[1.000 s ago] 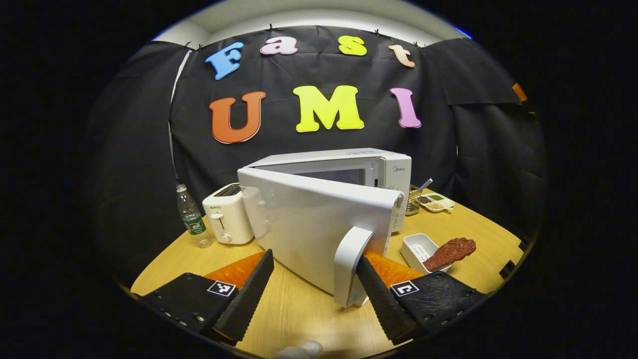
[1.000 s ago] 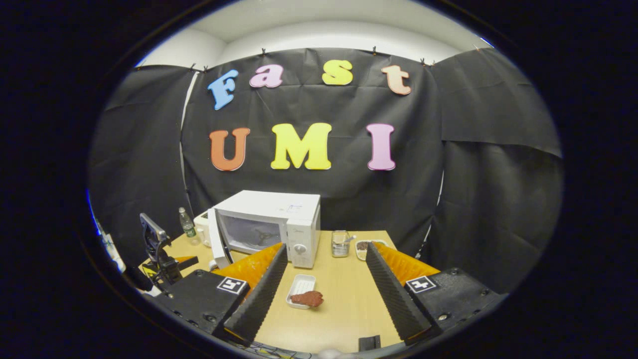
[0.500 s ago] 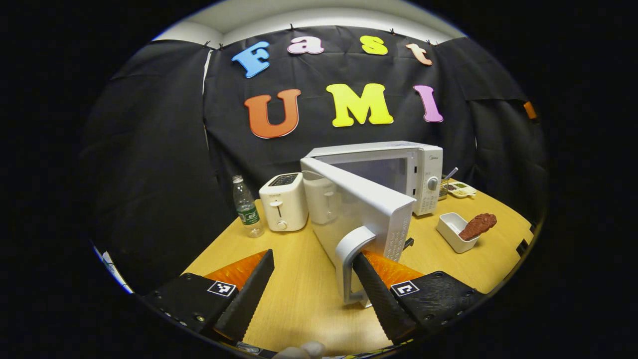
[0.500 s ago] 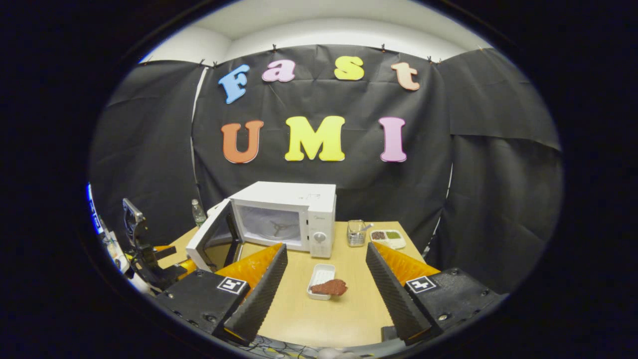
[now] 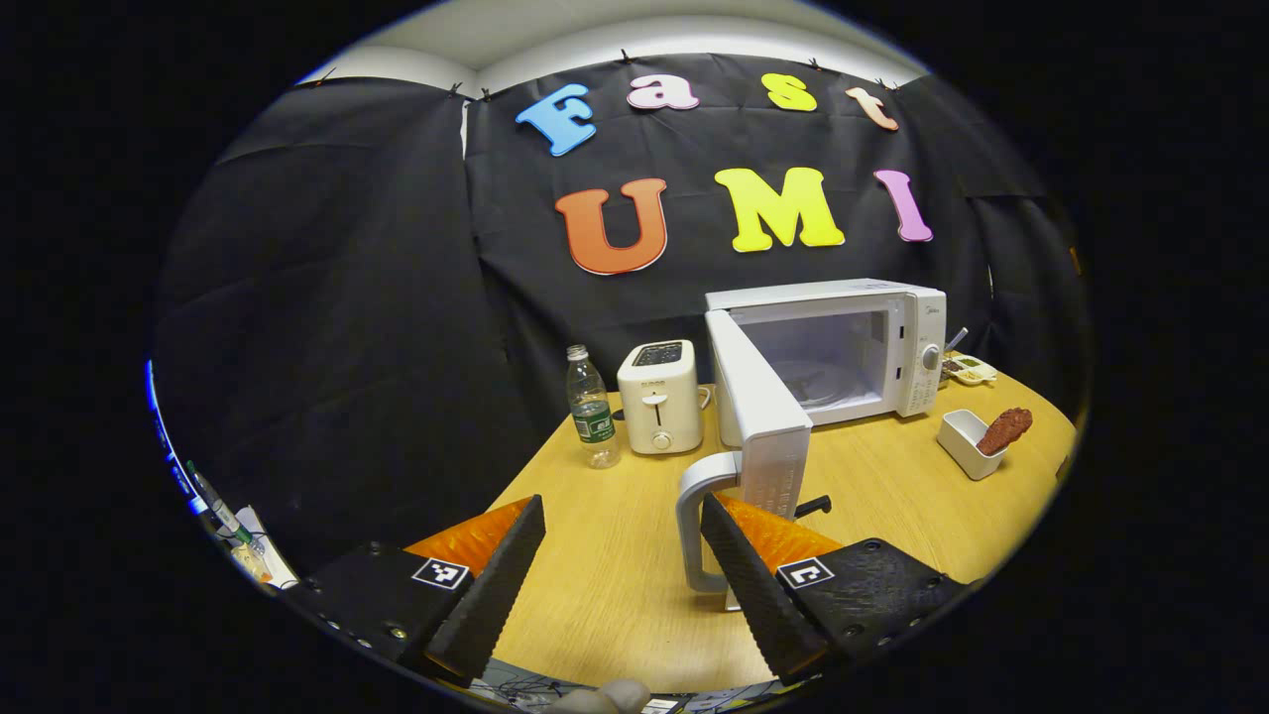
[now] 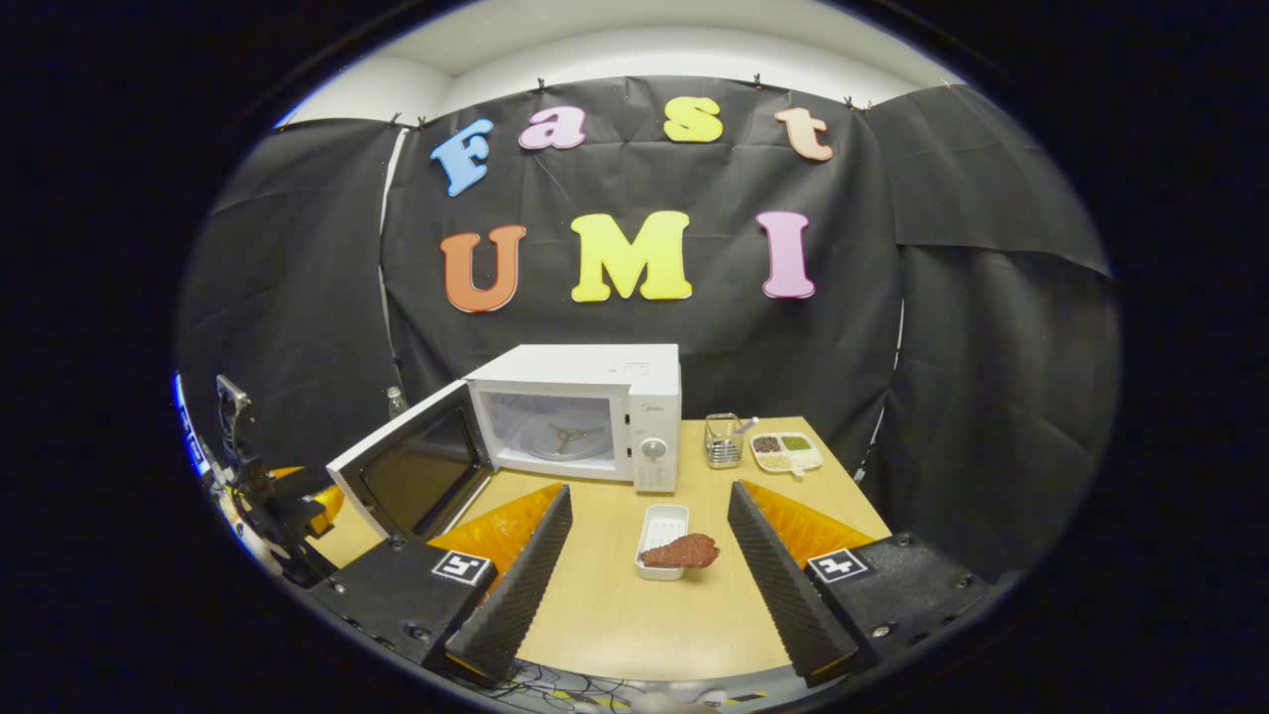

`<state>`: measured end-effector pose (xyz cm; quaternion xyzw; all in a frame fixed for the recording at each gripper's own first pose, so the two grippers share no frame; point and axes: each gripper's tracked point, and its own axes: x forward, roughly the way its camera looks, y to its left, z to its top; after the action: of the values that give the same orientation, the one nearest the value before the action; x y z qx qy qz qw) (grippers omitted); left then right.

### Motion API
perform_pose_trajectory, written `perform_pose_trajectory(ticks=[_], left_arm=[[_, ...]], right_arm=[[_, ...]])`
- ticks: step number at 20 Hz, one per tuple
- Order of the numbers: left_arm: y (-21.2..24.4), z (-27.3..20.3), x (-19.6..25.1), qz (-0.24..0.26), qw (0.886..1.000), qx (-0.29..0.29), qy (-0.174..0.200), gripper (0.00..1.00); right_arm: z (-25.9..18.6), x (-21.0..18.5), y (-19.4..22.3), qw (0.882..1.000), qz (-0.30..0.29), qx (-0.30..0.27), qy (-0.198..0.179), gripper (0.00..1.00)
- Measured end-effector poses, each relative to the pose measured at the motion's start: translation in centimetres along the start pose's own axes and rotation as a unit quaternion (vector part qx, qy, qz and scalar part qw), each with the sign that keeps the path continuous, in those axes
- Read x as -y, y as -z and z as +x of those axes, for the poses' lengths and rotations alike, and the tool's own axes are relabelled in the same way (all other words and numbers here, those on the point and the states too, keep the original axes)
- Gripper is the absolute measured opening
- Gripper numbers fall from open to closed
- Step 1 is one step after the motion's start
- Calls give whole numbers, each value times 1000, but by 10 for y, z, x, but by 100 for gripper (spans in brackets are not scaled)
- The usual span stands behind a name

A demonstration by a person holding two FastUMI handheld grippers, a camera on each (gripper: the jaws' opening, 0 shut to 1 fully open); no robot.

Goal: Open the microwave oven with the left hand, put the food in, and close the microwave oven.

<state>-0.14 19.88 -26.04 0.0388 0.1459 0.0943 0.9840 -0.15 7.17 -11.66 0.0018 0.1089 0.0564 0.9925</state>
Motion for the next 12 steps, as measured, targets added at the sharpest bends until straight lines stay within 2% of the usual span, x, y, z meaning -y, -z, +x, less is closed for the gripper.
perform_pose_trajectory(ticks=[1,2,3,4,6,7,8,10,11,12], left_arm=[[-1,-5,-6,-1,1000,0,-7,97],[-4,-9,-8,-4,1000,3,-6,97],[-7,-15,-7,-6,1000,7,-6,97],[-11,-22,-4,-5,1000,10,-3,97],[-18,-33,9,-7,1000,14,5,97],[-24,-40,17,-11,1000,19,12,97],[-31,-47,28,-14,999,23,22,97],[-49,-59,51,-18,998,36,41,97],[-60,-64,64,-20,997,43,53,97],[-69,-69,76,-20,997,48,63,97]], right_arm=[[3,0,2,1000,1,-1,-1,100],[5,1,2,1000,2,-2,-2,91],[8,3,2,1000,1,-2,-2,91],[11,6,4,1000,0,-2,-1,100],[17,17,16,1000,3,-15,1,100],[21,22,23,1000,8,-20,1,91],[26,28,30,1000,13,-28,2,100],[38,40,47,999,20,-40,-2,100],[47,47,58,999,21,-49,-5,91],[55,53,71,998,25,-61,-7,100]])
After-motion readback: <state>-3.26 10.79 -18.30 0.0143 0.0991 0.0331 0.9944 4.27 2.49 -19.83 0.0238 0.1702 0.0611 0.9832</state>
